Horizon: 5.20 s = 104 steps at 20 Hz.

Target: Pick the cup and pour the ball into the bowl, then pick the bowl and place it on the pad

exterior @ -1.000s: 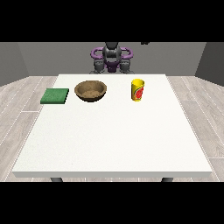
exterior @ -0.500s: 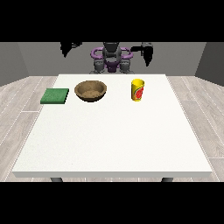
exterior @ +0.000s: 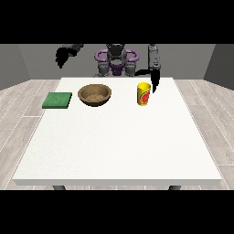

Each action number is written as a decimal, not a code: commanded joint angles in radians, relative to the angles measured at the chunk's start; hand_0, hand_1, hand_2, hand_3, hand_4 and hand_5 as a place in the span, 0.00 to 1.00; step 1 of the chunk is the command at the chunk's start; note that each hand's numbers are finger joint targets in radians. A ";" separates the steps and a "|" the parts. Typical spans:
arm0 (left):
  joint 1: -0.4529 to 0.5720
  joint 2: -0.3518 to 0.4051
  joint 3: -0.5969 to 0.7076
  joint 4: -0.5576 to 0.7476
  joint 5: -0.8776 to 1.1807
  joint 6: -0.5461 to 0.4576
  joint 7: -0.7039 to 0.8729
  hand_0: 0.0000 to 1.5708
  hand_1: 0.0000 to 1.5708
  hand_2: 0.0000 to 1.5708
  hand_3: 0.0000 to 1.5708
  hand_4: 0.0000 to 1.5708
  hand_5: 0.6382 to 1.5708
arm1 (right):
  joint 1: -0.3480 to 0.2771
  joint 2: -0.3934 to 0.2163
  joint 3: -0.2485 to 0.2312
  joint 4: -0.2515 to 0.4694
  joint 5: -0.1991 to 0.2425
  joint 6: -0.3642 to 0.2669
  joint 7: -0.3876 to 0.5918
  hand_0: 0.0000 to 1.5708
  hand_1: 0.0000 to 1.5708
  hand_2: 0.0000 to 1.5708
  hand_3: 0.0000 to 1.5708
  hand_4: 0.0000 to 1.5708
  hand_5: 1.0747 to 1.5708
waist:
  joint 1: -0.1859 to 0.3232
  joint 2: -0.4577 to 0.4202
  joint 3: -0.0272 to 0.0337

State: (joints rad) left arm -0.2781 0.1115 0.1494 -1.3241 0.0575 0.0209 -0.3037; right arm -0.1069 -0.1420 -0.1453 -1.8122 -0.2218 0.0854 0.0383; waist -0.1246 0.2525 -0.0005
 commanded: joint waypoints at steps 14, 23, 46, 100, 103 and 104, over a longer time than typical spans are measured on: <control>-0.208 0.085 0.113 0.580 0.007 -0.050 -0.314 0.00 0.00 0.00 0.00 0.23 0.89 | -0.045 -0.069 -0.087 0.121 -0.061 0.082 -0.041 0.00 0.00 0.00 0.00 0.43 0.99 | -0.029 -0.005 -0.0003; -0.232 0.033 0.102 0.701 -0.108 0.220 -0.446 0.81 0.81 1.00 1.00 0.86 0.89 | -0.102 -0.167 -0.169 0.089 -0.187 0.161 0.011 0.00 0.00 0.00 0.11 0.41 0.99 | -0.121 0.075 -0.0005; -0.547 -0.072 -0.518 0.810 -0.984 0.576 0.483 0.87 0.87 1.00 1.00 0.92 0.97 | -0.062 -0.254 -0.271 0.593 -0.194 0.280 -0.032 0.00 0.00 0.00 0.00 0.44 0.98 | 0.023 -0.303 0.0034; -0.616 0.324 0.232 0.220 0.053 -0.290 0.475 0.00 0.00 0.00 0.00 0.67 0.98 | -0.105 -0.021 -0.225 0.807 -0.055 0.014 -0.266 0.00 0.00 0.00 0.00 0.47 0.99 | 0.325 -0.159 0.0010; -0.546 0.312 0.217 0.176 0.070 -0.309 0.468 0.00 0.00 0.00 0.00 0.65 0.99 | -0.142 -0.039 -0.238 0.919 -0.055 0.047 -0.346 0.00 0.00 0.00 0.00 0.45 0.99 | 0.332 -0.141 0.0014; -0.560 0.341 0.227 0.187 0.085 -0.326 0.495 0.00 0.00 0.00 0.00 0.63 0.99 | -0.185 -0.019 -0.211 0.923 -0.047 0.020 -0.303 0.00 0.00 0.00 0.00 0.44 0.99 | 0.306 -0.152 0.0011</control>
State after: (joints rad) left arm -0.8439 0.3951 0.3441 -1.1233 0.0834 -0.2419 0.1637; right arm -0.2375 -0.1738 -0.3638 -0.9707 -0.2760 0.1137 -0.2312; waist 0.1895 0.0782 -0.0001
